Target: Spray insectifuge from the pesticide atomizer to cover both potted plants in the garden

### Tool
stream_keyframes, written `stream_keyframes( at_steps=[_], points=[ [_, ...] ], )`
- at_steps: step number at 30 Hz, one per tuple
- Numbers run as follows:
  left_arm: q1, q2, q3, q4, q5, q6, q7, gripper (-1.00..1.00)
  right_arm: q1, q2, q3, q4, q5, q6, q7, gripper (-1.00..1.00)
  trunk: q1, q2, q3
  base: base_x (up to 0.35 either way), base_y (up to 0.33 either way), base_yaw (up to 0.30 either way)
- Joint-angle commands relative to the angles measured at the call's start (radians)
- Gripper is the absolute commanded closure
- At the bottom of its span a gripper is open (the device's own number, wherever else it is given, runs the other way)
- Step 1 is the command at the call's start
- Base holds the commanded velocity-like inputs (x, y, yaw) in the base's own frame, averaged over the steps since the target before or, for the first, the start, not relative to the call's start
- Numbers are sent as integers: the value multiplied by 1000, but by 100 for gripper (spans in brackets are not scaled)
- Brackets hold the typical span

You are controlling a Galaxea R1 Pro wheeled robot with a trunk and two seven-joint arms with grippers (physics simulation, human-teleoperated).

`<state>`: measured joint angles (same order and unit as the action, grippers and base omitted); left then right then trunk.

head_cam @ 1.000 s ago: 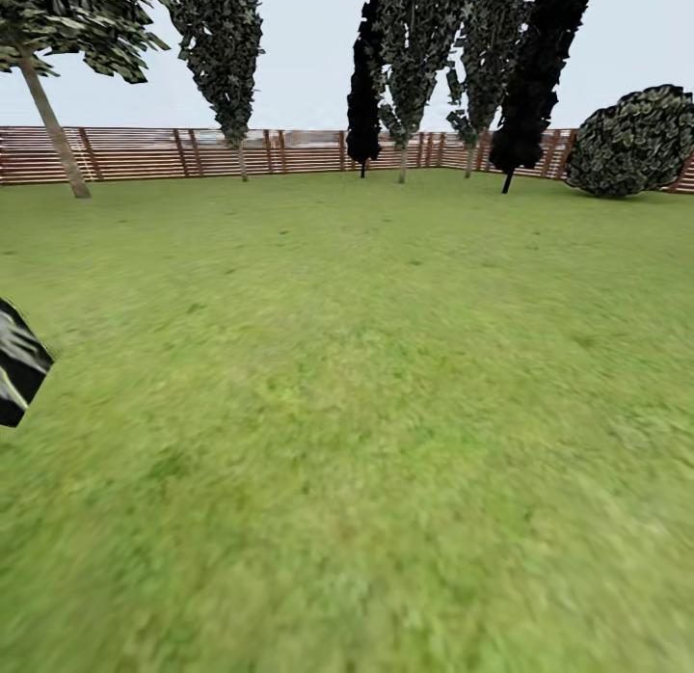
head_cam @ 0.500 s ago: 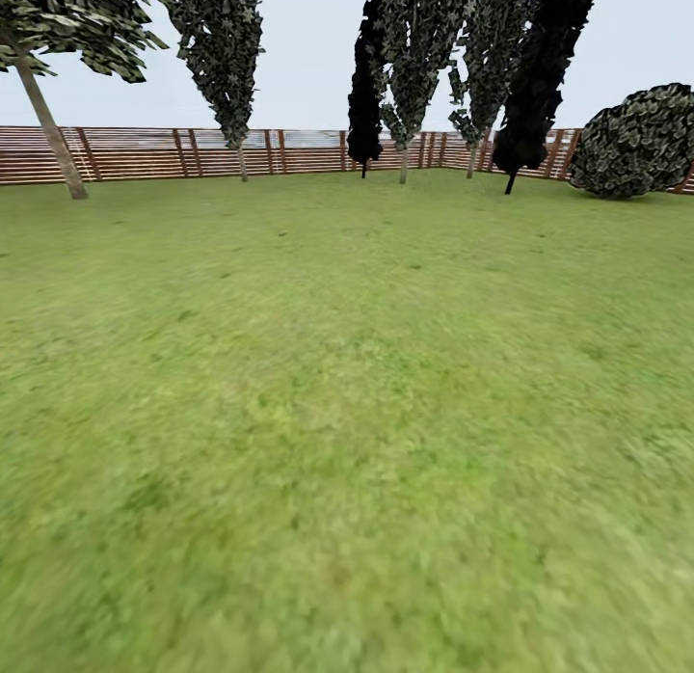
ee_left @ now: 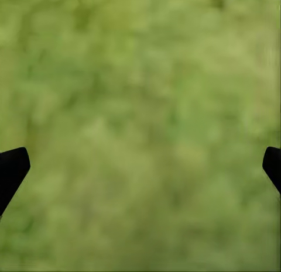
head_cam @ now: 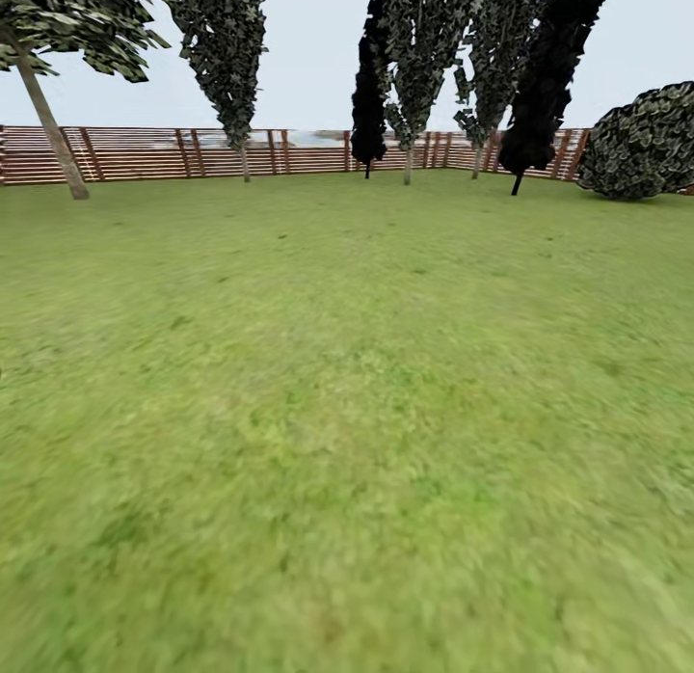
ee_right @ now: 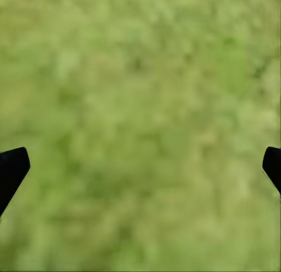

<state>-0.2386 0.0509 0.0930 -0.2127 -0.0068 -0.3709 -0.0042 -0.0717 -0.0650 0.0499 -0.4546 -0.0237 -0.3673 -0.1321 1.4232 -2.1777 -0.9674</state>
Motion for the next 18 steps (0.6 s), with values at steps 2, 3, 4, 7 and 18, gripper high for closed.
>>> stream_keyframes(
  at_steps=[2,3,4,7,18],
  points=[
    [-1,0,4,1,-1,-3,0,-100,0,-1,5,1,-2,-2,-6,-100,0,0,-1,339,-78,155],
    [-1,0,4,1,-1,-3,0,-100,0,-1,5,1,-2,-2,-6,-100,0,0,-1,339,-78,197],
    [-1,0,4,1,-1,-3,0,-100,0,-1,5,1,-2,-2,-6,-100,0,0,-1,339,-78,225],
    [-1,0,4,1,-1,-3,0,-100,0,-1,5,1,-2,-3,-6,-100,0,0,-1,339,-78,254],
    [-1,0,4,1,-1,-4,0,-100,0,-1,5,1,-2,-2,-6,-100,0,0,-1,339,-78,275]
  ],
)
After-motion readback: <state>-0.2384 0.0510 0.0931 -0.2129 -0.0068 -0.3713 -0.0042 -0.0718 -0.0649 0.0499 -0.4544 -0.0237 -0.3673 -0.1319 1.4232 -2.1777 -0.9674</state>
